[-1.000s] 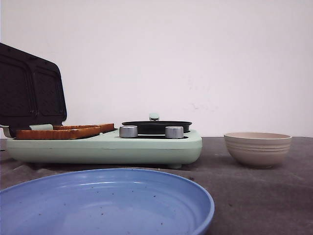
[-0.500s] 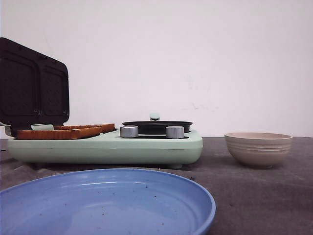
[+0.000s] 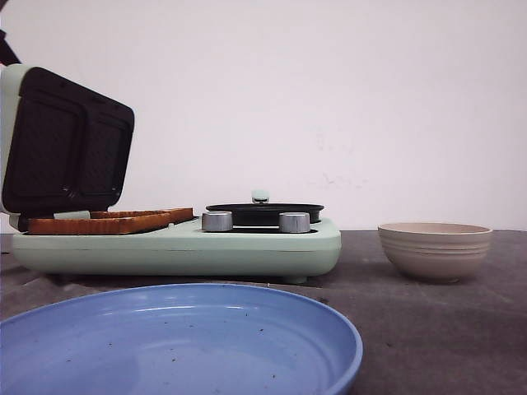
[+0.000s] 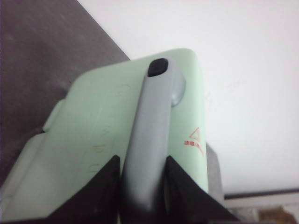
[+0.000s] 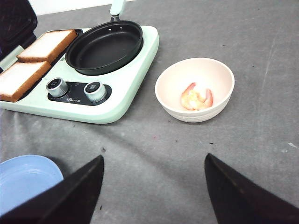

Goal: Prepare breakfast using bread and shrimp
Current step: 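Grasp the grill lid handle with the left gripper and swing it down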

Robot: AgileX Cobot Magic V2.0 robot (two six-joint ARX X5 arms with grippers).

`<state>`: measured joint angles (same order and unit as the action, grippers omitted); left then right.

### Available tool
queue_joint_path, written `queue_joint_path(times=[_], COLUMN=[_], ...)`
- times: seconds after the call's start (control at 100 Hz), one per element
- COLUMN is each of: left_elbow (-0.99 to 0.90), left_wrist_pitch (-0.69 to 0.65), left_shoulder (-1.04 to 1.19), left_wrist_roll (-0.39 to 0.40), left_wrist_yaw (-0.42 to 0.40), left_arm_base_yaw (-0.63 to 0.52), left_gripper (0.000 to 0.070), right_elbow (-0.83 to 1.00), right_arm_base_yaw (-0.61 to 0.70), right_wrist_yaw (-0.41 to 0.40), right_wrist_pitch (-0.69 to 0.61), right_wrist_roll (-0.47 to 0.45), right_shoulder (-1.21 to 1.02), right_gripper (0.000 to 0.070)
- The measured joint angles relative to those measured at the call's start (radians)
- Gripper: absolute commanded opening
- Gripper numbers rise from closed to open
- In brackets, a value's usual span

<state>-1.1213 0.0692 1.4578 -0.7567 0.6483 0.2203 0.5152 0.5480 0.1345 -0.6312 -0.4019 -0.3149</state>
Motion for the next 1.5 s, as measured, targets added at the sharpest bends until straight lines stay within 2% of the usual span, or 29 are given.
queue_joint_path(times=[0.37,0.76,1.09,1.25,1.451,1.501], left_elbow=[-0.002,-0.002,-0.002,-0.002,-0.002,-0.002], left_wrist_pitch=[0.029,0.09,0.095,0.092,0.085,0.084], left_shoulder=[0.0,0.021,0.117,0.143,0.167,0.167], left_wrist_roll=[0.082,0.234,0.326,0.354,0.378,0.38], left_wrist_yaw=[-0.051,-0.223,-0.306,-0.354,-0.375,-0.381], left_arm_base_yaw=[-0.138,-0.32,-0.446,-0.482,-0.507,-0.509], left_gripper=[0.001,0.001,0.001,0.001,0.0011,0.0032], right_elbow=[0.0,0.0,0.0,0.0,0.0,0.0], right_arm_base_yaw=[0.0,0.0,0.0,0.0,0.0,0.0], right_wrist_yaw=[0.0,0.0,0.0,0.0,0.0,0.0], right_wrist_pitch=[0.0,0.0,0.0,-0.001,-0.001,-0.001], right_wrist_roll=[0.0,0.0,0.0,0.0,0.0,0.0], right_shoulder=[0.0,0.0,0.0,0.0,0.0,0.0], right_gripper=[0.0415,0.0415,0.0415,0.0415,0.0415,0.0415])
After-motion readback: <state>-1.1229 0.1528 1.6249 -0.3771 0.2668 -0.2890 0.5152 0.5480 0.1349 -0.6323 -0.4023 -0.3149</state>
